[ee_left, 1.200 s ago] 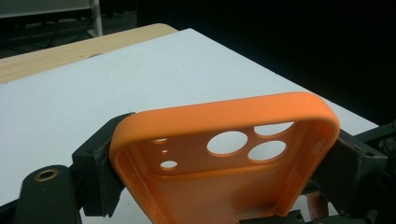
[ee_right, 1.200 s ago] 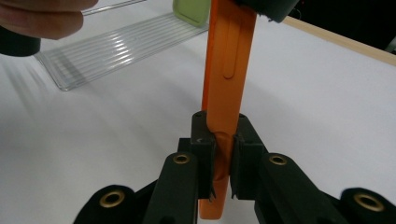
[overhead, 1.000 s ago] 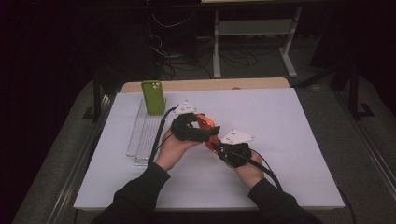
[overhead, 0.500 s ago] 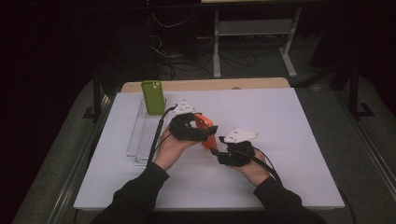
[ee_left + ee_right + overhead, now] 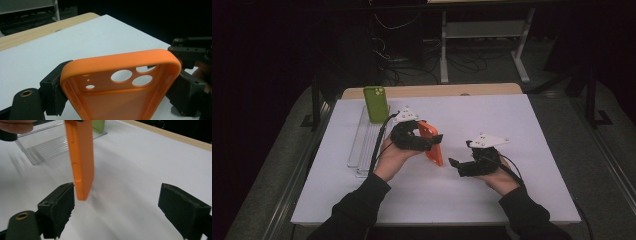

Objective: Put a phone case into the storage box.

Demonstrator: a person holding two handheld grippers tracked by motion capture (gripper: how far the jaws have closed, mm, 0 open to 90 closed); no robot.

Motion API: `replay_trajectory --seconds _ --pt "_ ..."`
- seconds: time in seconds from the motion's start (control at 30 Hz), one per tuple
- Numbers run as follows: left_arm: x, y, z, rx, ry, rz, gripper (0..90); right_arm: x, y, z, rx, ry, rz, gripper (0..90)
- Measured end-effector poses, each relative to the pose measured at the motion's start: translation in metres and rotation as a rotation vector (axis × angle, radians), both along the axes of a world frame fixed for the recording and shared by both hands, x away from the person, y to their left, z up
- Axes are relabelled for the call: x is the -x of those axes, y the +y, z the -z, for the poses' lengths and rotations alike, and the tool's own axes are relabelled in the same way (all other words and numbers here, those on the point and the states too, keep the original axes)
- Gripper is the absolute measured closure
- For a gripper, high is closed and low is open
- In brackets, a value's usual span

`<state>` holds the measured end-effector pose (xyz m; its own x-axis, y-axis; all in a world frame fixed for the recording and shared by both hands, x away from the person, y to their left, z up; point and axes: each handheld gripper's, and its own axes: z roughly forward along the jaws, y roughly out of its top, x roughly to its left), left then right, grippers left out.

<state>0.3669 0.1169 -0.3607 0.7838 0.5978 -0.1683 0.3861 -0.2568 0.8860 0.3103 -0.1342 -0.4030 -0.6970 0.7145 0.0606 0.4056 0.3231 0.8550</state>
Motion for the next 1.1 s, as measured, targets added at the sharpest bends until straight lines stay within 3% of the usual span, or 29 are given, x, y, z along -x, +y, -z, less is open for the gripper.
replay_trajectory --seconds 0.1,0.2,0.63,0.83,1.1 --pt "0.0 0.0 0.0 -0.002 0.0 0.001 15.8 0.0 -0.01 0.001 0.008 0.012 0.02 2.5" --pt "0.0 0.0 -0.001 -0.002 -0.001 -0.002 15.8 0.002 -0.018 0.003 0.007 0.026 0.047 0.2" --pt "-0.001 0.008 -0.014 -0.016 -0.023 -0.01 15.7 0.019 -0.054 0.014 0.038 0.036 0.111 0.0" --pt "-0.004 0.017 -0.025 -0.021 -0.036 -0.023 15.6 0.024 -0.06 0.022 0.038 0.056 0.123 0.0" --pt "-0.01 0.038 -0.044 0.004 -0.053 -0.055 15.7 0.029 -0.064 0.031 0.047 0.069 0.113 0.0"
